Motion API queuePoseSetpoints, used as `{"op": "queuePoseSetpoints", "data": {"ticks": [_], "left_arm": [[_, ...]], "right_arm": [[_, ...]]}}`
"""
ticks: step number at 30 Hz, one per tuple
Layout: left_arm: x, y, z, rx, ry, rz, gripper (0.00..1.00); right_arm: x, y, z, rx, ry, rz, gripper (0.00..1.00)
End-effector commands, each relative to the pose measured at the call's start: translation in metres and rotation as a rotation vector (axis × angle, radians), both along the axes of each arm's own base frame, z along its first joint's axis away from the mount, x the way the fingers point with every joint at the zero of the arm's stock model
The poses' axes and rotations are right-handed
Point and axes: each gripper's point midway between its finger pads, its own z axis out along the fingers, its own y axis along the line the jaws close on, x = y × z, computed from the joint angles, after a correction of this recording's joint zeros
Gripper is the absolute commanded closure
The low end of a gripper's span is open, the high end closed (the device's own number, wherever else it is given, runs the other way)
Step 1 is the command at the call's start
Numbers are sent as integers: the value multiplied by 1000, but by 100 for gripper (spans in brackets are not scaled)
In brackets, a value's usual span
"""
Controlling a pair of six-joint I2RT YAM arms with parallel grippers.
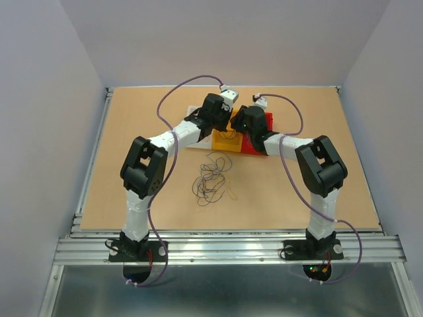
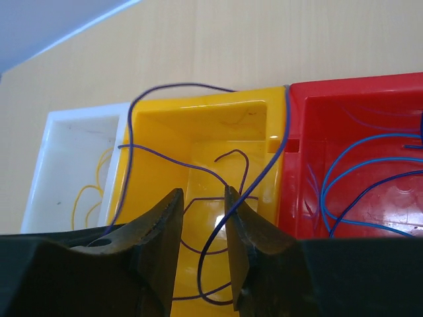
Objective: Untangle the cables
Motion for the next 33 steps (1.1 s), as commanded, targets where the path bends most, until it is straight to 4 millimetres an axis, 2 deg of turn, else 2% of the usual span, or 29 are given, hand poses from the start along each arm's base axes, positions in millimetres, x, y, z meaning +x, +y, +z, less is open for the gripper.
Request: {"op": "queuePoseSetpoints", "data": {"ticks": [1,7,9,10,11,12,15,16,17,19,20,24,25,27,28,30,31,33], "left_arm": [[10,-6,-12,-24,26,34,96],[18,-3,-25,15,20,54,91],[18,-2,-25,17,19,58,90],[18,-3,-24,17,17,59,87],[19,0,-25,39,5,51,79],[19,0,-24,41,1,49,74],[18,2,-20,41,-13,51,63],[18,2,-13,33,-23,50,61],[16,3,-13,36,-26,48,57],[15,5,2,21,-52,48,54],[13,6,3,22,-55,47,52],[5,9,21,7,-76,37,46],[4,12,31,-3,-94,40,45],[-1,14,35,-1,-98,32,44],[-2,16,45,-9,-114,33,44],[-7,20,47,-3,-118,29,44],[-9,23,58,-13,-135,32,44],[-11,32,60,-12,-139,40,44]], "right_arm": [[1,-10,33,100,-99,-30,65],[-9,-12,44,95,-128,-5,66],[-13,-11,45,80,-130,24,61],[-14,-10,45,76,-128,33,56],[-17,-11,46,74,-130,40,55],[-19,-11,47,73,-130,42,55],[-19,-14,46,59,-129,38,70],[-19,-13,45,57,-127,41,81],[-19,-12,43,53,-124,48,87],[-18,-11,42,52,-120,50,96],[-18,-9,40,52,-118,57,100],[-18,-7,39,53,-114,69,99],[-18,-7,41,56,-118,71,99],[-19,-7,41,54,-117,73,100],[-20,-6,42,56,-119,79,99],[-21,-5,42,48,-123,94,100],[-24,0,46,55,-132,122,99],[-28,5,49,37,-151,160,99]]}}
